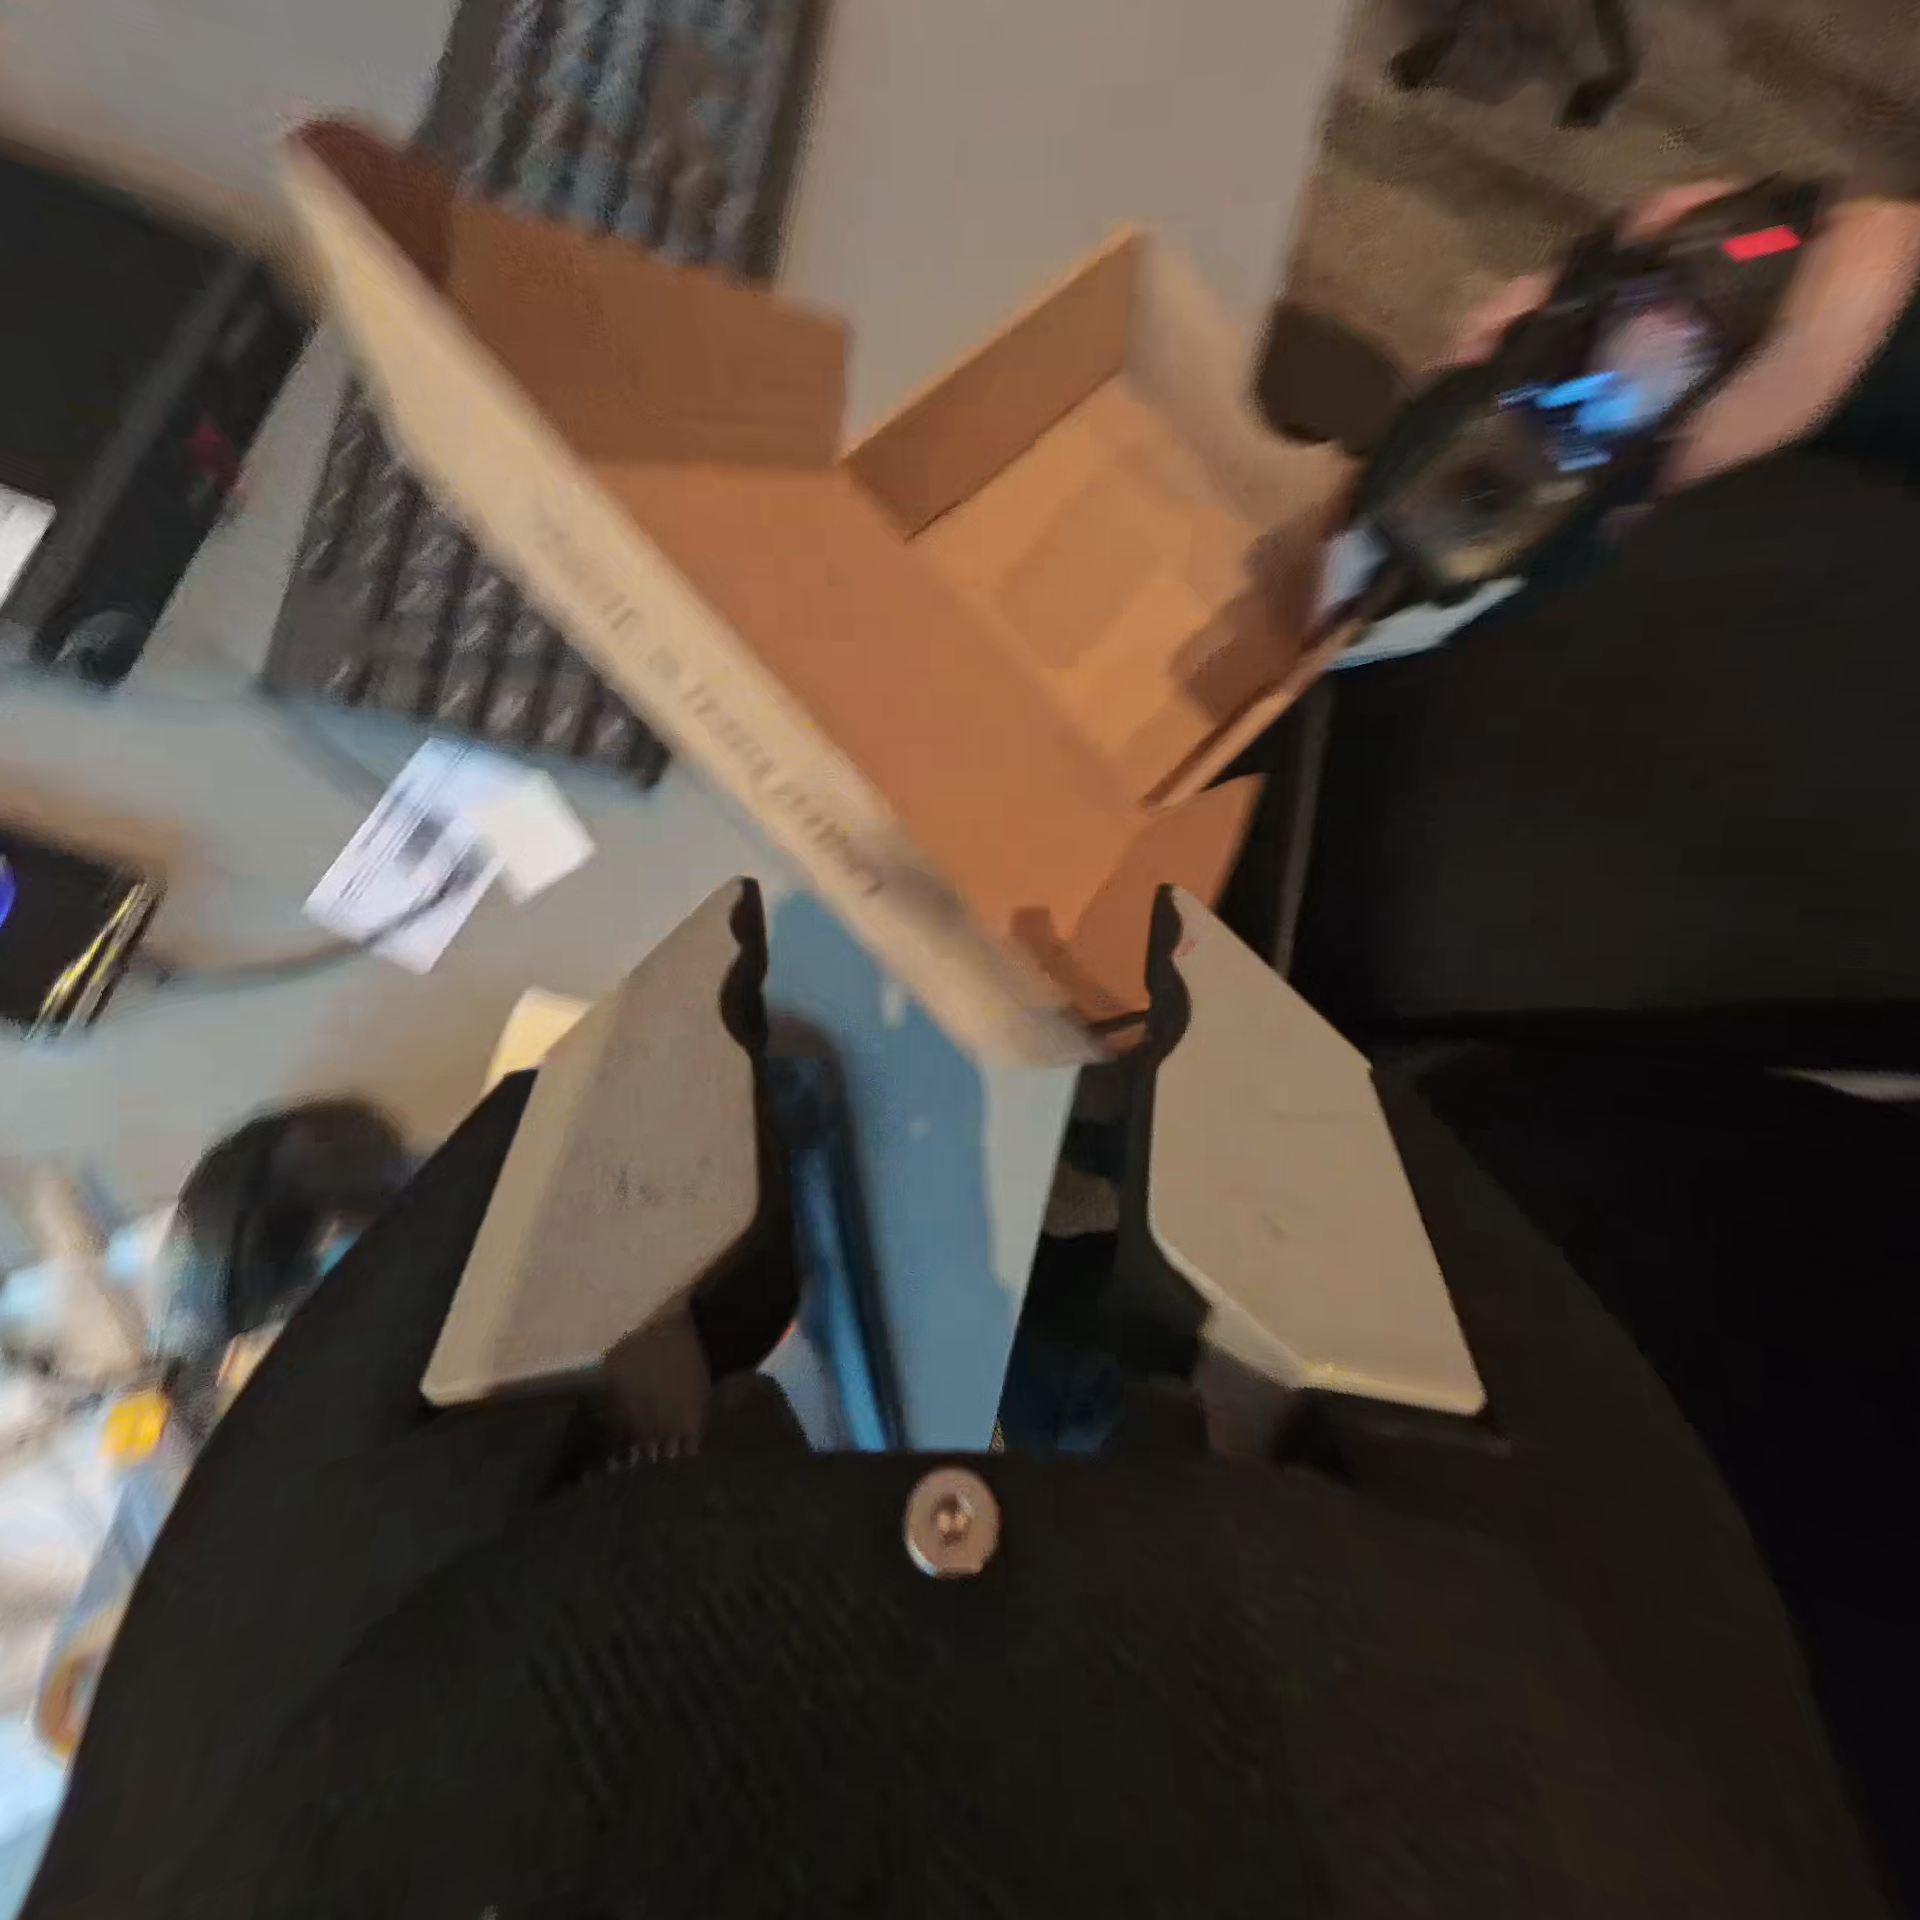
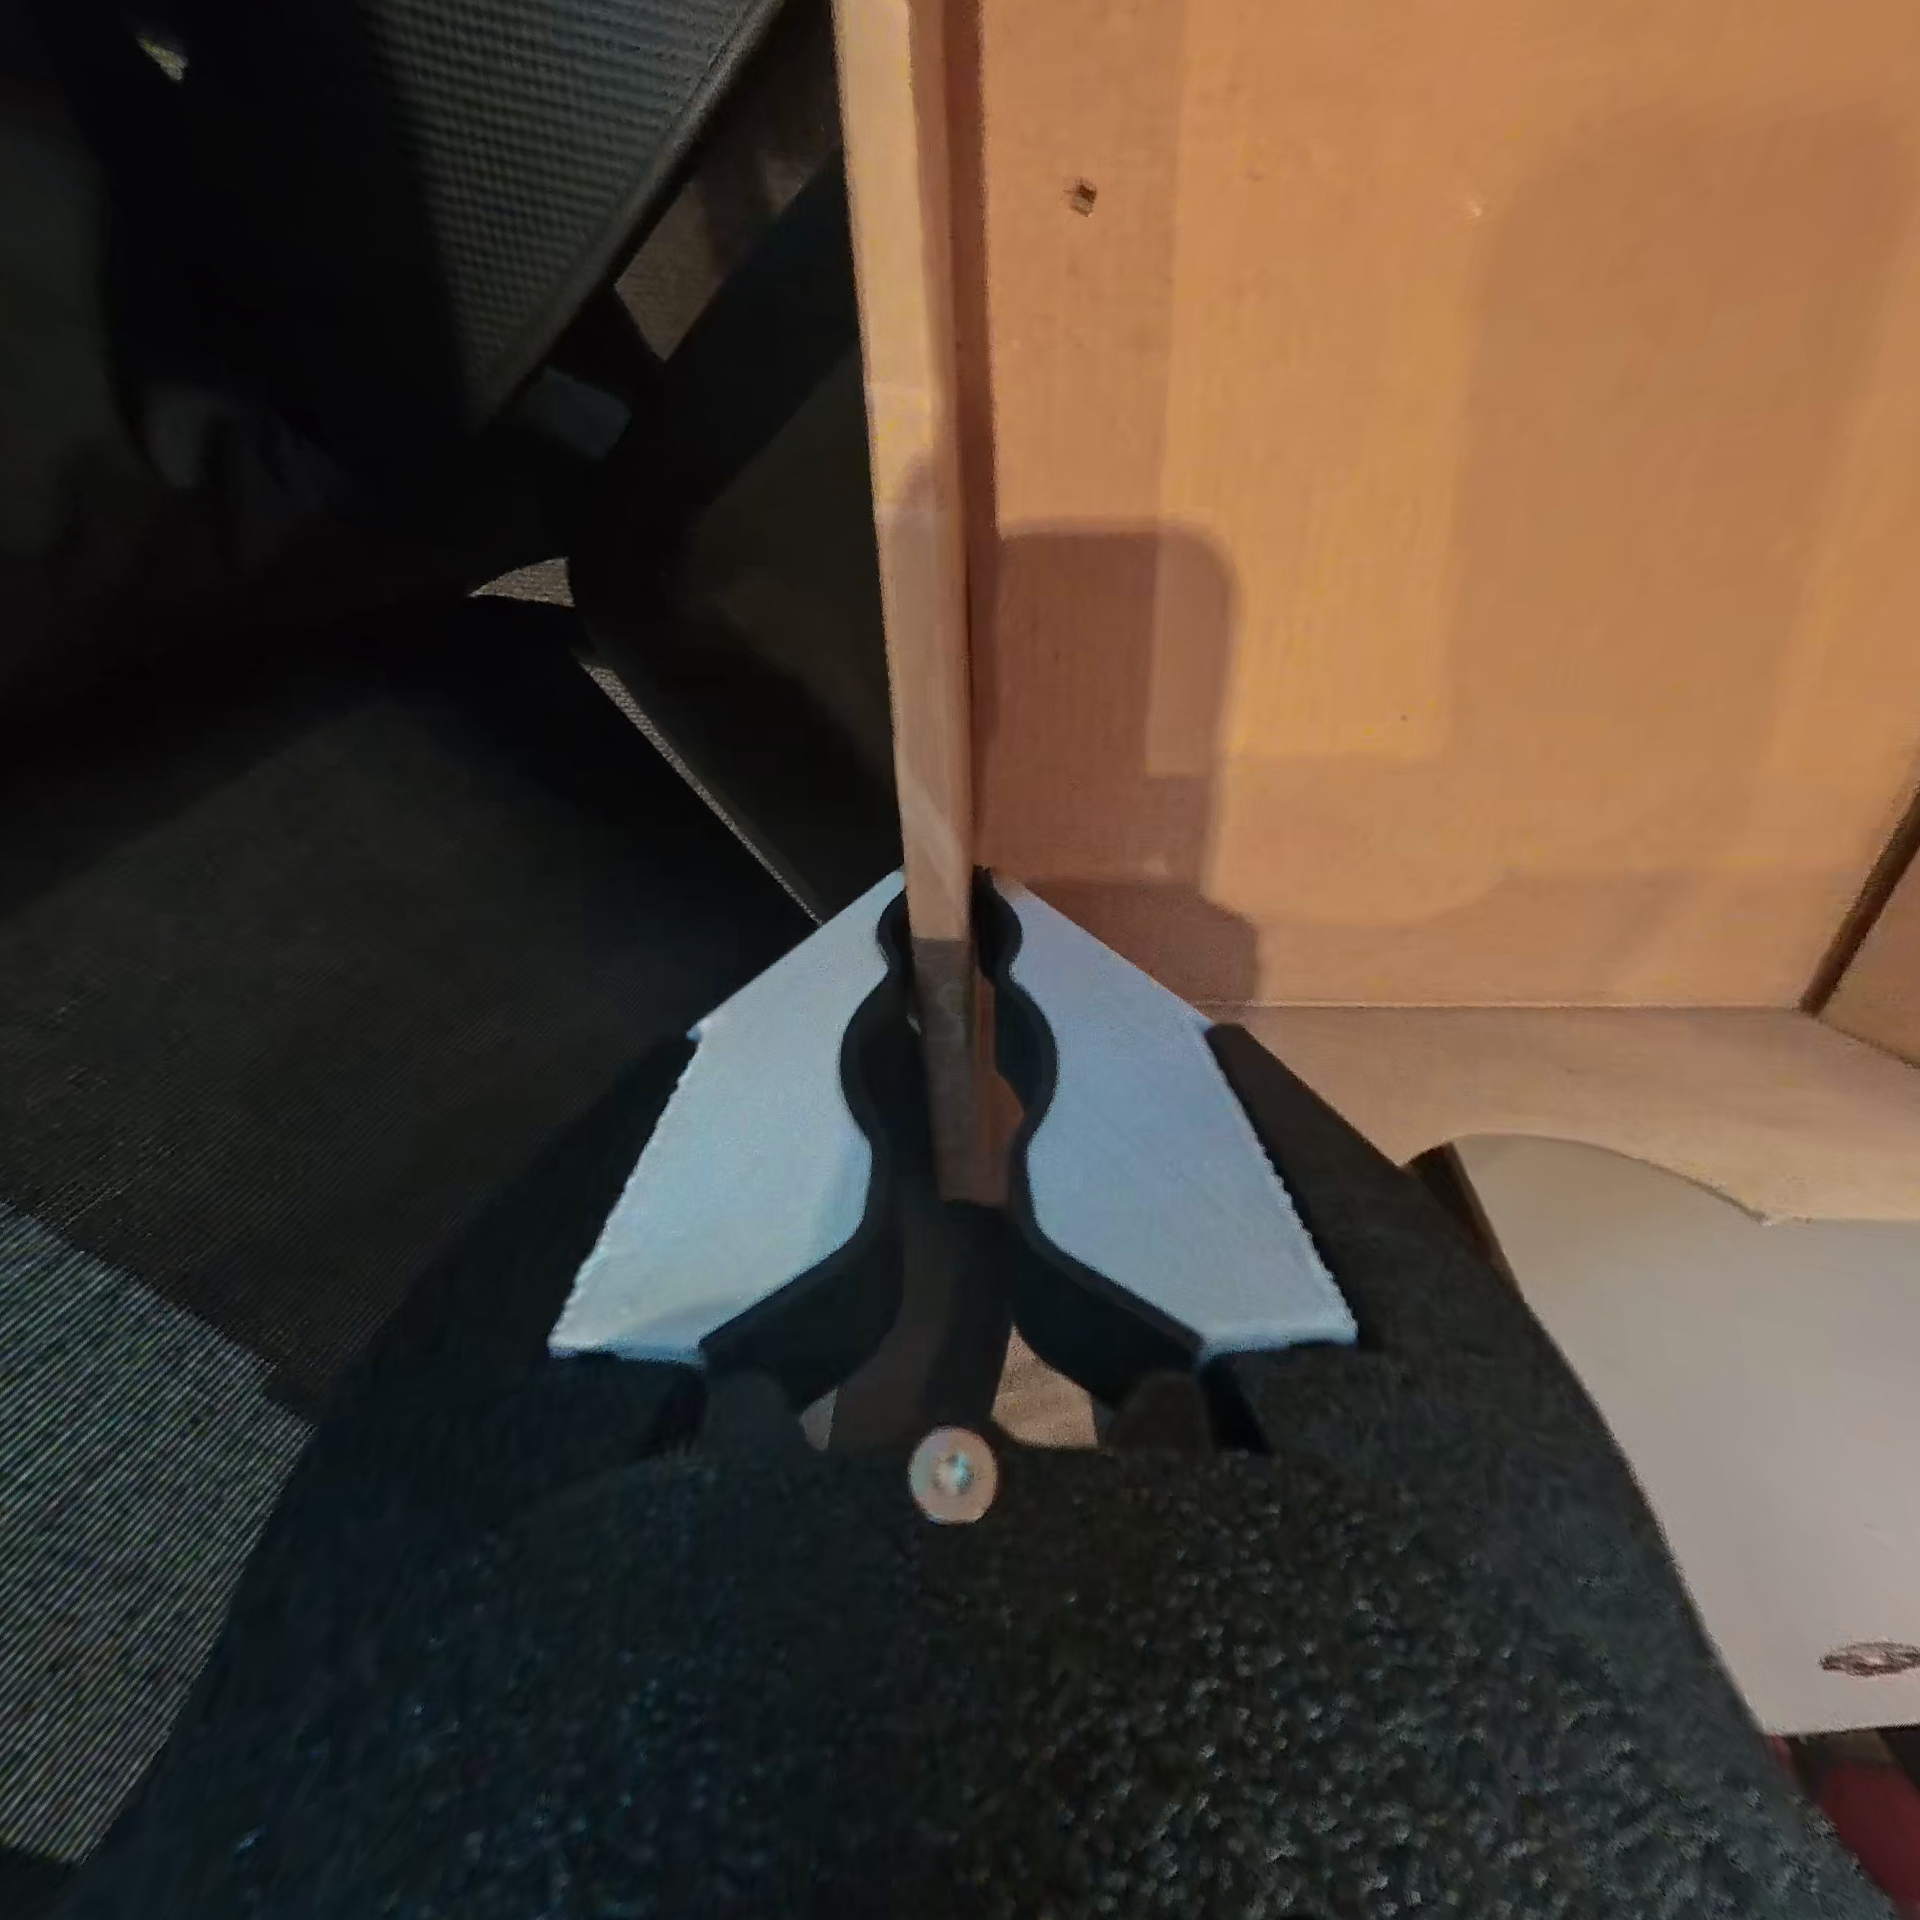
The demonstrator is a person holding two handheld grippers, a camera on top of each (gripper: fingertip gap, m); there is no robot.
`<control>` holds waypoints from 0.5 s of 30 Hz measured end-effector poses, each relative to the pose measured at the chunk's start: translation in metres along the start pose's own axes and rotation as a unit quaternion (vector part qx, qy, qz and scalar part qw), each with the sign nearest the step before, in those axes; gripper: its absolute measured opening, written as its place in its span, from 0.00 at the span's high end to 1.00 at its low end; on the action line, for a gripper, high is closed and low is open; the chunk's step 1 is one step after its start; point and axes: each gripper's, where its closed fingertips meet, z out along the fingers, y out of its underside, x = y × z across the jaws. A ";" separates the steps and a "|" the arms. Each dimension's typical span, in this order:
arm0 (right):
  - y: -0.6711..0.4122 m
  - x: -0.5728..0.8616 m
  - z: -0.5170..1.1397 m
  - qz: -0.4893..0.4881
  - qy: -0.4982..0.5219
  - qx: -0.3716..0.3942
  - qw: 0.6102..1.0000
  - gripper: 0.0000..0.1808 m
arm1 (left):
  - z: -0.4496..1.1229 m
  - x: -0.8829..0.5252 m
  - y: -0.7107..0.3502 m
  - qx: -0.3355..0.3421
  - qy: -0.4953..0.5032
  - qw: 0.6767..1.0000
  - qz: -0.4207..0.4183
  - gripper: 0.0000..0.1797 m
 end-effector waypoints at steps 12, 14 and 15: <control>-0.001 -0.015 -0.003 -0.020 0.009 0.005 1.000 0.96 | -0.021 0.122 -0.095 0.086 0.070 0.974 0.198 0.60; -0.003 -0.016 -0.004 -0.030 0.014 0.010 0.999 0.95 | -0.019 0.156 -0.086 0.062 0.154 0.958 0.236 0.62; -0.006 -0.017 -0.005 -0.035 0.015 0.015 0.999 0.95 | -0.013 0.168 -0.079 0.043 0.178 0.950 0.254 0.62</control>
